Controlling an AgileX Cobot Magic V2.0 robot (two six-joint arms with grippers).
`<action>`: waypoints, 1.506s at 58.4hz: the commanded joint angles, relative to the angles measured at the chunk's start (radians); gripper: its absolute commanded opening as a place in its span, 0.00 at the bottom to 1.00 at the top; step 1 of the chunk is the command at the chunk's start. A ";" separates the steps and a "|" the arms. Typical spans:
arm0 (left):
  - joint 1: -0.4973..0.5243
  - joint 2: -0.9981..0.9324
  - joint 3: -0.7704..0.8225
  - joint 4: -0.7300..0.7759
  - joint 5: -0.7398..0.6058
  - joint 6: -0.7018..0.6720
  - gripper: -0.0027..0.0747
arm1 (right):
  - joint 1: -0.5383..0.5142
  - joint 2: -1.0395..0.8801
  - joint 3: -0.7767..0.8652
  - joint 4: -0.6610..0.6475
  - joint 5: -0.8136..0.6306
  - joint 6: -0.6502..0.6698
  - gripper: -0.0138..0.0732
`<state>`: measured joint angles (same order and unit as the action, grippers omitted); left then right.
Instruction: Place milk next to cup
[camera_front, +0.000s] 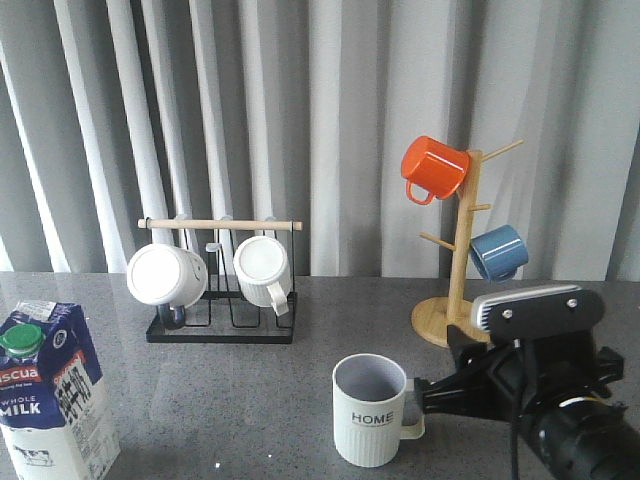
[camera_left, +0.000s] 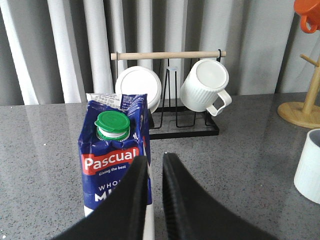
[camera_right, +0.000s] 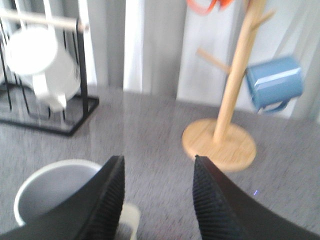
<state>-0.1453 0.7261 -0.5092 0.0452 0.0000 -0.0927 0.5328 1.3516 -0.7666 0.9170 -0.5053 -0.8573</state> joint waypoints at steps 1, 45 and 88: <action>-0.005 -0.003 -0.032 -0.006 -0.064 -0.009 0.15 | -0.029 -0.099 -0.023 0.031 -0.040 -0.065 0.53; -0.005 -0.003 -0.032 -0.006 -0.057 -0.009 0.16 | -0.697 -0.348 -0.049 0.101 0.531 -0.229 0.28; -0.005 0.000 -0.168 -0.006 -0.057 -0.009 0.49 | -0.697 -0.348 -0.049 0.133 0.505 -0.227 0.15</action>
<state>-0.1453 0.7261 -0.6186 0.0452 0.0108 -0.0927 -0.1567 1.0217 -0.7839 1.0491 0.0315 -1.0795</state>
